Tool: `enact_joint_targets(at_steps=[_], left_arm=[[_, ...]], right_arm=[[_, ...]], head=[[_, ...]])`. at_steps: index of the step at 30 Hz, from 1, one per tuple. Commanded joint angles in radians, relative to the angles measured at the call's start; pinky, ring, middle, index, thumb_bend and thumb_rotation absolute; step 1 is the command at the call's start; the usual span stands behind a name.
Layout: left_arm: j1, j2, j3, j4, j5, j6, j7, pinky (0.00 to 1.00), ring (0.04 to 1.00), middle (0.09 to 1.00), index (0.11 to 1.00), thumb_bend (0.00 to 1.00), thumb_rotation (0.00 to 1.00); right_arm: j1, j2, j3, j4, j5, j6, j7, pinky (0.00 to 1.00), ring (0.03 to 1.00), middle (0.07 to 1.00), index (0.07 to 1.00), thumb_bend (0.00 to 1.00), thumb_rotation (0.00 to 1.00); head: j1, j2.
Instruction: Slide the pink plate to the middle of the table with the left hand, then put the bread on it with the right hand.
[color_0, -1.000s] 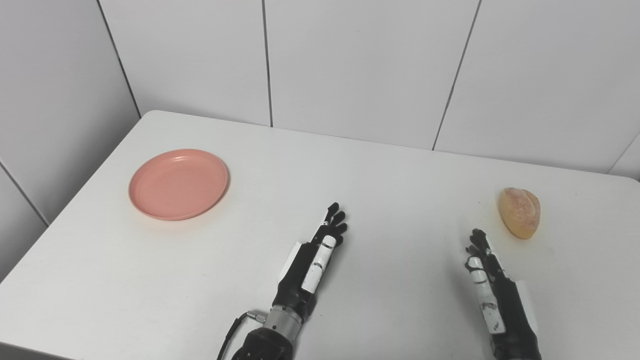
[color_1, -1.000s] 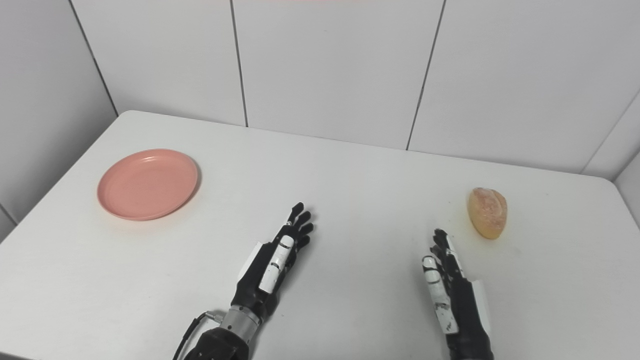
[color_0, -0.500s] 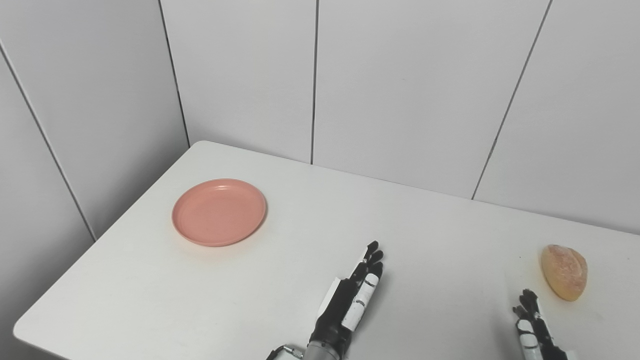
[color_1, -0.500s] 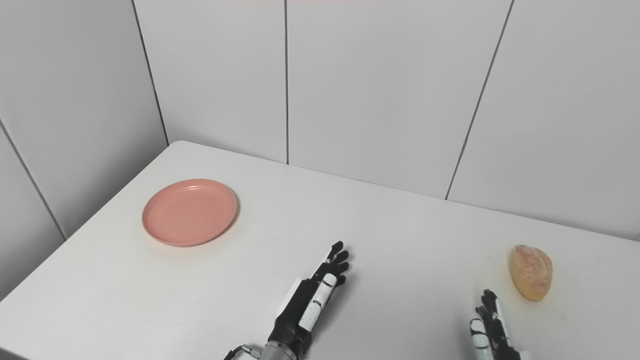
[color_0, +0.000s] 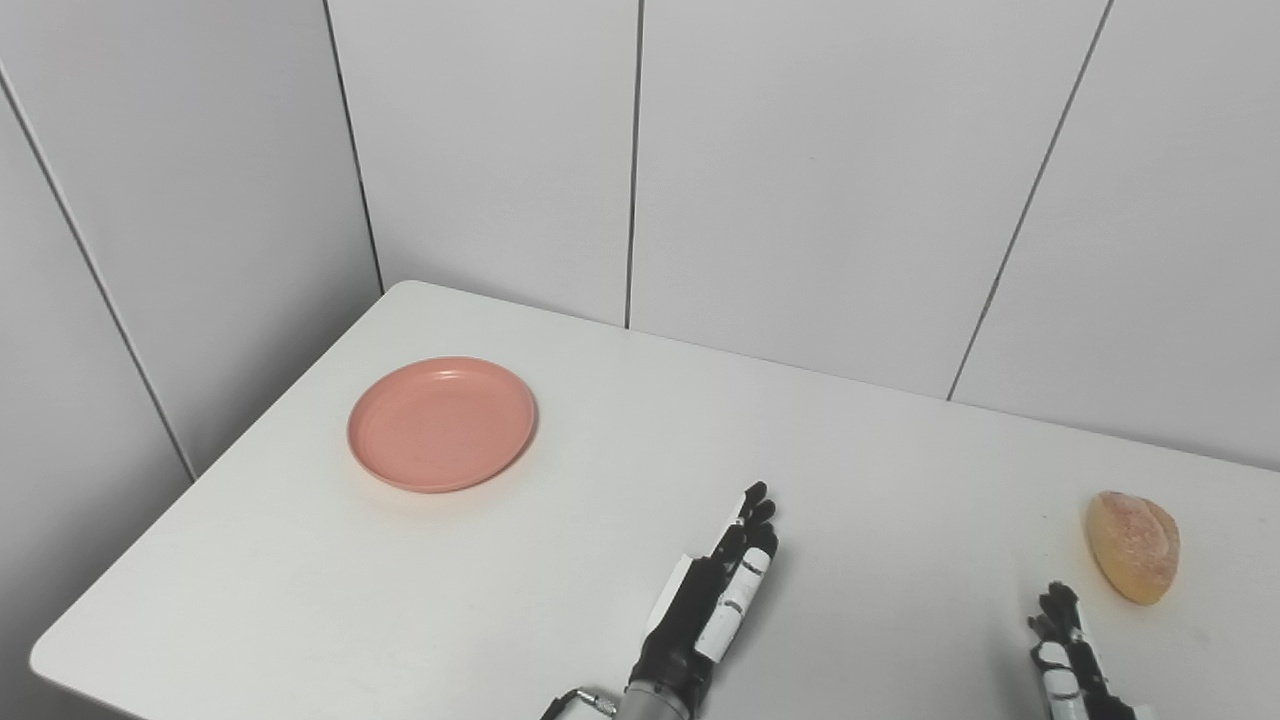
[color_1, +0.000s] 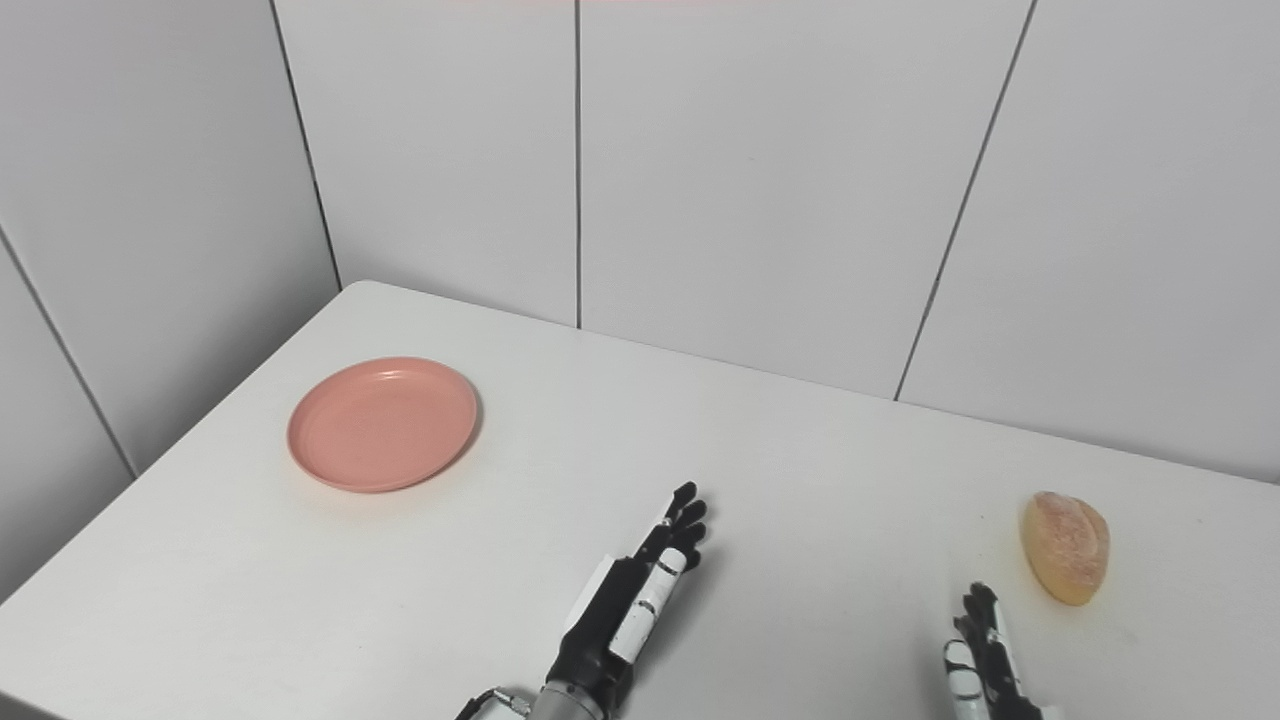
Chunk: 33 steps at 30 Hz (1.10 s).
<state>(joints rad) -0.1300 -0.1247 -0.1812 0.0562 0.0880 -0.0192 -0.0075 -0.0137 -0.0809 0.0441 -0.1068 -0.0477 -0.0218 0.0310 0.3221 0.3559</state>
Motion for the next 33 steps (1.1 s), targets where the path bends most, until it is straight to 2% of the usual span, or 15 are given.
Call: enact_joint_targets(at_steps=[1, 8, 15, 22, 29, 33], left_arm=[[0.014, -0.017, -0.015, 0.024, 0.002, 0.007, -0.007, 0.95, 0.97, 0.984, 0.972, 0.4, 1.0], [0.01, -0.005, 0.001, -0.011, -0.004, 0.013, -0.006, 0.93, 0.959, 0.974, 0.962, 0.42, 1.0], [0.01, 0.018, 0.018, -0.086, -0.011, 0.022, -0.015, 0.97, 0.971, 0.979, 0.967, 0.44, 1.0], [0.003, 0.037, 0.046, -0.183, -0.027, 0.069, -0.022, 0.98, 0.964, 0.977, 0.961, 0.48, 1.0], [-0.014, 0.064, 0.065, -0.282, -0.012, 0.111, -0.011, 0.93, 0.942, 0.963, 0.951, 0.42, 1.0], [-0.031, 0.085, 0.086, -0.342, -0.014, 0.175, -0.014, 0.95, 0.951, 0.964, 0.956, 0.43, 1.0]], right_arm=[[-0.018, 0.0, -0.003, -0.022, -0.005, -0.053, -0.002, 0.97, 0.982, 0.995, 0.99, 0.24, 1.0], [-0.023, 0.011, 0.0, -0.027, -0.007, -0.041, 0.0, 0.98, 0.987, 0.999, 0.994, 0.22, 1.0], [-0.025, 0.021, 0.002, -0.034, -0.013, -0.035, -0.005, 0.98, 0.99, 1.0, 0.997, 0.21, 1.0], [-0.027, 0.027, 0.004, -0.044, -0.03, -0.026, -0.009, 0.98, 0.987, 0.997, 0.994, 0.21, 1.0], [-0.031, 0.032, 0.002, -0.043, -0.029, -0.025, -0.007, 0.98, 0.985, 0.996, 0.993, 0.2, 1.0], [-0.033, 0.032, 0.001, -0.041, -0.024, -0.026, -0.004, 0.98, 0.983, 0.995, 0.993, 0.19, 1.0]], head=[[0.0, 0.002], [0.004, 0.004], [0.011, 0.005], [0.022, 0.013], [0.036, 0.016], [0.043, 0.012]])
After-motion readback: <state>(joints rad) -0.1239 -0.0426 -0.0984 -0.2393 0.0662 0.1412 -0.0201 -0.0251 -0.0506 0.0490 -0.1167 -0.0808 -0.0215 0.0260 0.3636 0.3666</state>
